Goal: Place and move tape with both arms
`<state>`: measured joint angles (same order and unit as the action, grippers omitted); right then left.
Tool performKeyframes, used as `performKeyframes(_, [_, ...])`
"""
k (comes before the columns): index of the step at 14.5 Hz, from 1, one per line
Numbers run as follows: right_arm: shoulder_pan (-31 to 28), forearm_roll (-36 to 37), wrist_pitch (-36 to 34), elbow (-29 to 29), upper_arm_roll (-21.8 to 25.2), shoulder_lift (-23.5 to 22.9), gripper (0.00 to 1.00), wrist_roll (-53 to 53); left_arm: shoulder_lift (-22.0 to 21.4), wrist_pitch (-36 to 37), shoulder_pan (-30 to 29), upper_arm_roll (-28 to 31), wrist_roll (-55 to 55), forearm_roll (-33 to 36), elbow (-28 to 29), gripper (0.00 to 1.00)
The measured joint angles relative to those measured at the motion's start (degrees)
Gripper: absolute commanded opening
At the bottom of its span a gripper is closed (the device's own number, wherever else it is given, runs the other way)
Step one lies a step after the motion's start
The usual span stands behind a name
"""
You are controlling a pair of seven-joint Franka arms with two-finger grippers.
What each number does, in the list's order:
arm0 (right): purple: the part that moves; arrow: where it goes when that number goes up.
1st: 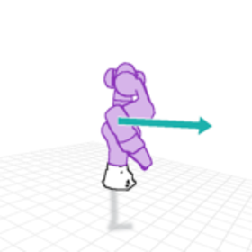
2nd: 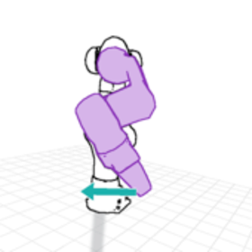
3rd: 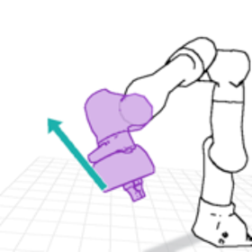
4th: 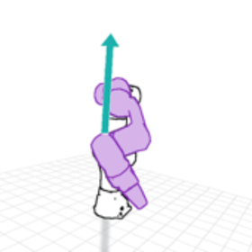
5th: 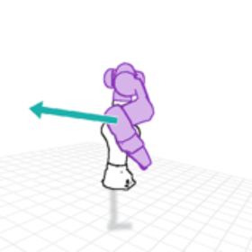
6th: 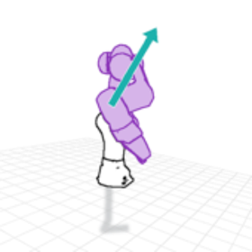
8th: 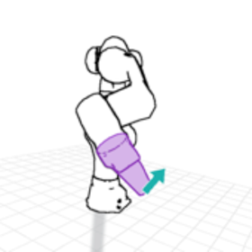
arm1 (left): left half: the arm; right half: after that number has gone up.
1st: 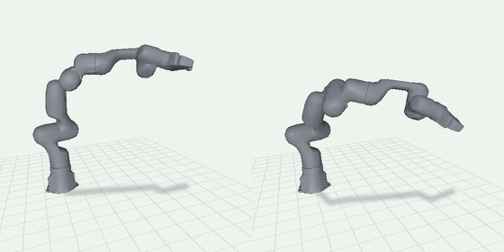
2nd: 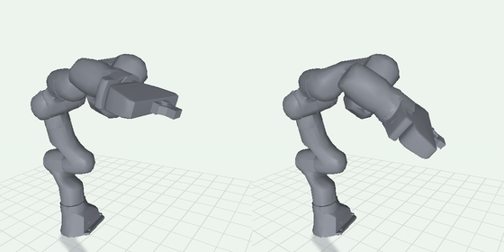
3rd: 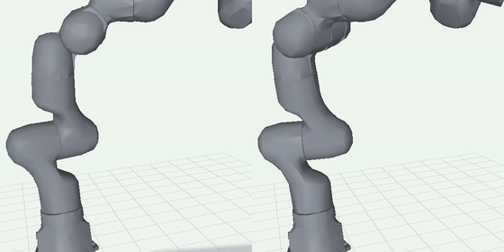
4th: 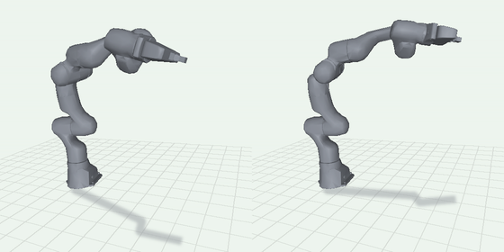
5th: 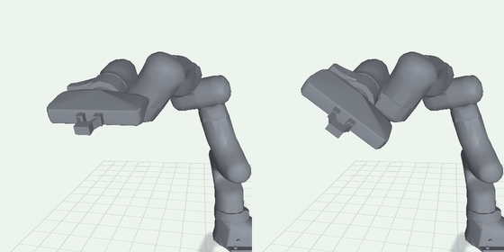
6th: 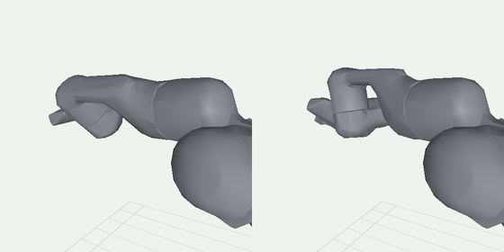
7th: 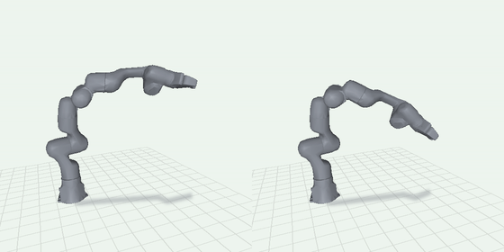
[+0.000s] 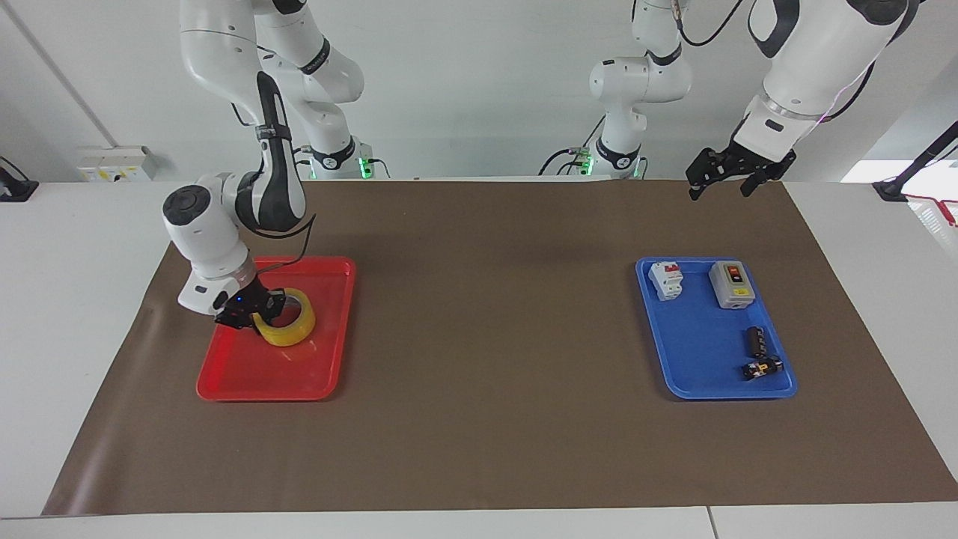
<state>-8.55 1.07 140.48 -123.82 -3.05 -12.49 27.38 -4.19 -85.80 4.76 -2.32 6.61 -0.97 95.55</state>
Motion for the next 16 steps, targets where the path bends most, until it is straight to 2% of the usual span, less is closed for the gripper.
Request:
performKeyframes(1, [0.0,0.0,0.0,-0.38,0.0,0.01,0.16,0.0,0.0,0.0,0.0,0.0,0.0,0.0,0.0,1.0])
performKeyframes(2, [0.0,0.0,0.0,-0.66,0.0,0.01,0.64,0.0,0.0,0.0,0.0,0.0,0.0,0.0,0.0,1.0])
performKeyframes(3, [0.0,0.0,0.0,-0.79,0.0,0.02,1.0,0.0,0.0,0.0,0.0,0.0,0.0,0.0,0.0,1.0])
performKeyframes(10, [-0.04,-0.03,-1.27,-0.37,0.01,2.04,1.0,0.0,0.0,0.0,0.0,0.0,0.0,0.0,0.0,1.0])
performKeyframes(11, [-0.04,-0.11,-3.55,0.51,0.01,3.02,1.0,-0.53,0.0,0.0,0.0,0.0,0.0,0.0,0.0,1.0])
performKeyframes(16, [0.91,0.03,-23.36,9.08,-0.12,12.02,1.0,-13.35,0.0,0.0,0.0,0.0,0.0,0.0,0.01,1.0])
